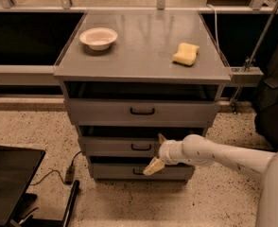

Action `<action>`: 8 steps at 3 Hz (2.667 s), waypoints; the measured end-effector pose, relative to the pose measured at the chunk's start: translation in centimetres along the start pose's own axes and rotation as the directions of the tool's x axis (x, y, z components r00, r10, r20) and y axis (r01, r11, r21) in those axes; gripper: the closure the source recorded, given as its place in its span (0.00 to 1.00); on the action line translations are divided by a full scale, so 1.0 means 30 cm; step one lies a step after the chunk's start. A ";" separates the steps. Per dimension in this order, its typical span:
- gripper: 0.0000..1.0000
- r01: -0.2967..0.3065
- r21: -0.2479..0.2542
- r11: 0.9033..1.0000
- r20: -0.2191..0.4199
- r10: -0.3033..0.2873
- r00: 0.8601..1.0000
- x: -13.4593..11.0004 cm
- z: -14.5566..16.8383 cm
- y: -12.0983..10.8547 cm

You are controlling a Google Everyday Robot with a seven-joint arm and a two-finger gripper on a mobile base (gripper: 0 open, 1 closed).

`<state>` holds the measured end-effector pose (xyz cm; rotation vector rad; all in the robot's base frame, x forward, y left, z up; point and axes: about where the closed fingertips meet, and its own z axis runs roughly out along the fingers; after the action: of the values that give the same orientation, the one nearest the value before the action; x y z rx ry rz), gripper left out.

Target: Open middle drawer

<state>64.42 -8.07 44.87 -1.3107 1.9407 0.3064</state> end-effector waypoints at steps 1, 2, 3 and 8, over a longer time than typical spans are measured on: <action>0.00 0.046 -0.013 0.999 0.006 -0.046 0.999 -0.006 0.016 -0.009; 0.00 0.047 -0.013 0.999 0.005 -0.046 0.999 -0.006 0.016 -0.009; 0.00 0.103 0.007 0.995 -0.071 -0.102 0.992 0.013 0.083 -0.012; 0.18 0.145 0.008 0.989 -0.105 -0.143 0.984 0.039 0.178 0.007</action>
Offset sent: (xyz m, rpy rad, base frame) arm 0.0048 0.0028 -0.0014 -0.0138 -0.0200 0.0419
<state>66.45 -5.70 40.37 -1.4734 1.9169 0.1538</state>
